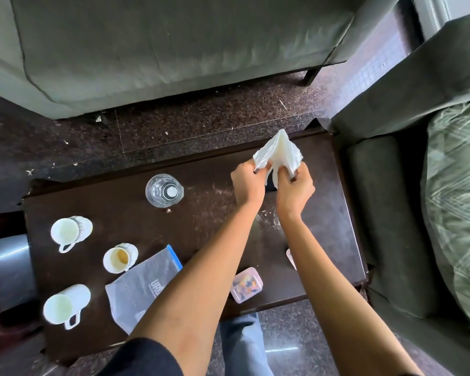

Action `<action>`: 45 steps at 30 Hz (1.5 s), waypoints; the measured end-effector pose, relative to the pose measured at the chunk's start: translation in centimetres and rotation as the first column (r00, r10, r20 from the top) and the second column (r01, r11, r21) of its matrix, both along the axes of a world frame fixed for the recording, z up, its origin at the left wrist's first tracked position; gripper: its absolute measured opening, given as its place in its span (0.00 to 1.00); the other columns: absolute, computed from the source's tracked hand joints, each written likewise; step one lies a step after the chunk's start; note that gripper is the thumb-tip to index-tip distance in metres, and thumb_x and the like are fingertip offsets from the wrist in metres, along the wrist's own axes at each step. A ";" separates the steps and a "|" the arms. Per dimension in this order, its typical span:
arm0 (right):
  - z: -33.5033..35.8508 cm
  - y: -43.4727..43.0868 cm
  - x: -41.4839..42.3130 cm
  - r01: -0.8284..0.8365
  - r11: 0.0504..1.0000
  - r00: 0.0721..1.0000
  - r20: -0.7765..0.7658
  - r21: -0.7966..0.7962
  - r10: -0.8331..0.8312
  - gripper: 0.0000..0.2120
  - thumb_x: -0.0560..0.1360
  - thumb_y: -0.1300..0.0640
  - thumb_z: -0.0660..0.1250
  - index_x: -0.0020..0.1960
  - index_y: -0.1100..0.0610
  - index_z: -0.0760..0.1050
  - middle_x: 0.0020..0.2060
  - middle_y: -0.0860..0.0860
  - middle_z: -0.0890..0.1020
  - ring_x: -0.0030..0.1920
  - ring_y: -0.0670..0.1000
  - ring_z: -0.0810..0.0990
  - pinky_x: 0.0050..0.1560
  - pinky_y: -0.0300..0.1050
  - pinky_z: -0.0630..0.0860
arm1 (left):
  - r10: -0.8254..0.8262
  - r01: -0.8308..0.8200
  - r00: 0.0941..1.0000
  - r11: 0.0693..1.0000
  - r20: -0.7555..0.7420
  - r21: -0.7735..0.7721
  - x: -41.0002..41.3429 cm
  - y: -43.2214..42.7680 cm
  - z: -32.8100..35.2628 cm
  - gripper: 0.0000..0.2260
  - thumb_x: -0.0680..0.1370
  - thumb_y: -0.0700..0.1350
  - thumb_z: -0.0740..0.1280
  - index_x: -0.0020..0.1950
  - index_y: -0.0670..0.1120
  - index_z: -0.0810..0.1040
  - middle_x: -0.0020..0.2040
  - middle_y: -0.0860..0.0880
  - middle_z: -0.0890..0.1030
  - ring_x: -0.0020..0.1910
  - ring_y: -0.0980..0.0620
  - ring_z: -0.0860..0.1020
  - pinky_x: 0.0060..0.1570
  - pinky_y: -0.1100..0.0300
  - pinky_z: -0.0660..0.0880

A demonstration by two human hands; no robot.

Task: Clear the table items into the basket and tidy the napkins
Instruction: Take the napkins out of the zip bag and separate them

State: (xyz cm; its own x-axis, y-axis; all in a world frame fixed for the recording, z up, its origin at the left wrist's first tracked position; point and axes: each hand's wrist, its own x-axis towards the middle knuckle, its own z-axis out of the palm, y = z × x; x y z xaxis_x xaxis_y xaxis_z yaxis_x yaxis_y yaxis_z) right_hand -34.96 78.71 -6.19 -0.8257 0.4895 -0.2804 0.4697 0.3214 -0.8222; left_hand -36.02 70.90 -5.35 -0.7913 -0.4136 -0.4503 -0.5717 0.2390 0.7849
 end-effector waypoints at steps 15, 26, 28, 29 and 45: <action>-2.2 0.6 0.1 -0.164 0.967 0.955 0.276 0.194 0.107 0.07 0.70 0.53 0.63 0.44 0.56 0.74 0.37 0.54 0.78 0.47 0.58 0.76 0.46 0.51 0.77 | -0.226 0.258 0.965 0.909 0.132 -0.328 1.3 0.1 -0.9 0.12 0.78 0.48 0.64 0.45 0.40 0.81 0.42 0.41 0.82 0.43 0.40 0.81 0.38 0.52 0.76; -1.4 1.2 0.5 -0.349 0.836 0.928 0.281 0.423 0.245 0.10 0.74 0.52 0.64 0.47 0.58 0.77 0.30 0.47 0.68 0.44 0.56 0.70 0.50 0.51 0.68 | -0.277 0.301 0.954 0.862 0.117 -0.408 2.0 0.2 -1.7 0.10 0.77 0.49 0.63 0.49 0.45 0.79 0.45 0.45 0.83 0.45 0.42 0.80 0.39 0.53 0.76; -1.4 1.2 0.3 -0.428 0.766 0.896 0.334 0.480 0.292 0.10 0.76 0.53 0.62 0.46 0.58 0.78 0.33 0.52 0.78 0.47 0.58 0.74 0.50 0.49 0.64 | -0.298 0.335 0.942 0.838 0.153 -0.431 2.0 0.1 -1.8 0.10 0.78 0.48 0.61 0.48 0.44 0.78 0.43 0.44 0.82 0.44 0.41 0.80 0.38 0.53 0.75; -1.6 1.2 0.1 -0.464 0.740 0.878 0.363 0.487 0.312 0.10 0.76 0.54 0.62 0.46 0.58 0.78 0.36 0.54 0.81 0.50 0.58 0.75 0.51 0.49 0.63 | -0.305 0.351 0.936 0.829 0.174 -0.436 2.0 0.1 -1.9 0.10 0.79 0.48 0.61 0.47 0.45 0.78 0.43 0.44 0.82 0.44 0.41 0.80 0.37 0.53 0.74; -1.3 1.7 0.6 -0.543 0.745 0.838 0.302 0.388 0.454 0.09 0.78 0.62 0.59 0.43 0.65 0.76 0.55 0.66 0.81 0.73 0.60 0.65 0.67 0.52 0.64 | -0.326 0.391 0.920 0.788 0.216 -0.475 2.3 0.1 -1.9 0.11 0.79 0.50 0.60 0.43 0.46 0.77 0.41 0.45 0.82 0.42 0.42 0.80 0.34 0.58 0.68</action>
